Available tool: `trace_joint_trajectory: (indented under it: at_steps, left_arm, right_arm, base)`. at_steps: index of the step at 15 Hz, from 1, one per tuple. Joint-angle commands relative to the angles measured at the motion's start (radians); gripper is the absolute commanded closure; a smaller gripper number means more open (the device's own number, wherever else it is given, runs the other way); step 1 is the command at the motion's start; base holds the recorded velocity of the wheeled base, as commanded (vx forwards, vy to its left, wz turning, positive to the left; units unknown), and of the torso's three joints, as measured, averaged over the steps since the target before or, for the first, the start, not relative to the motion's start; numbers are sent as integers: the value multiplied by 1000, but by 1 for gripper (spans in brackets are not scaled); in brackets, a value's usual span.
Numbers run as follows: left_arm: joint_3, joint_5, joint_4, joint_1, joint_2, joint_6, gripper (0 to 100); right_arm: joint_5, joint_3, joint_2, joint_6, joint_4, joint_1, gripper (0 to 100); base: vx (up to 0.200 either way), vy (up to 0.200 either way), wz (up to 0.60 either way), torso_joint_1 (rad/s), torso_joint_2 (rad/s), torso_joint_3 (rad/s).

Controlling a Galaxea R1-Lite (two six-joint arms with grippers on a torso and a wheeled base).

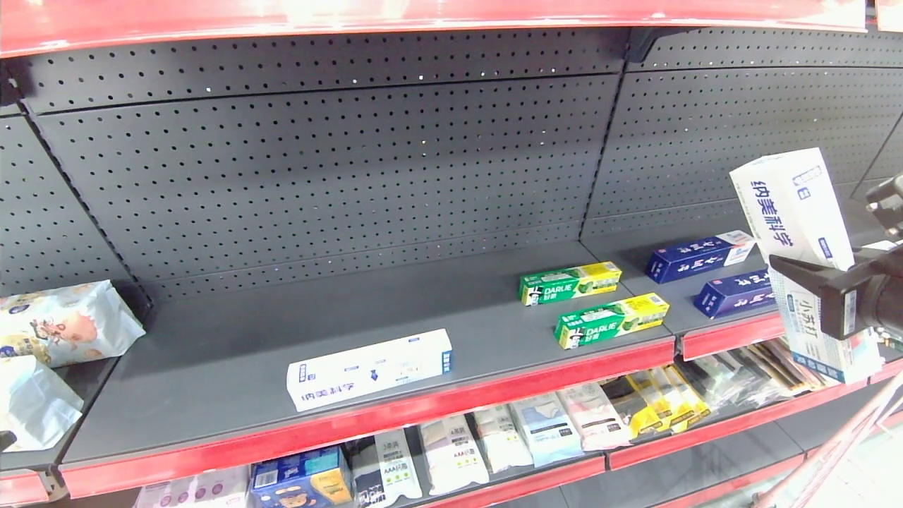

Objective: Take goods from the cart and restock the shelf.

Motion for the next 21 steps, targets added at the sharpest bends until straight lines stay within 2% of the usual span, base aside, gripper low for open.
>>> trace_joint_trajectory:
  at_steps: [1, 13, 16, 19, 21]
  left_arm:
    - [-3, 0, -1, 0, 5, 0, 0]
    - [-8, 3, -1, 2, -5, 0, 0]
    - [-6, 4, 1, 2, -21, 6, 0]
    - [0, 78, 16, 2, -51, 8, 0]
    - [4, 162, 42, 2, -84, 8, 0]
  right_arm:
    - [0, -2, 7, 1, 0, 1, 100]
    - [-3, 12, 6, 1, 0, 0, 100]
    - [1, 15, 13, 1, 0, -5, 100]
    - [66, -24, 75, -1, 0, 12, 100]
    - [78, -62, 136, 1, 0, 81, 100]
  base:
    - [0, 0, 0, 0, 0, 0]
    - [0, 0, 600, 4, 2, 4]
    - [0, 0, 0, 0, 0, 0]
    - [0, 0, 0, 0, 0, 0]
    - [0, 0, 0, 0, 0, 0]
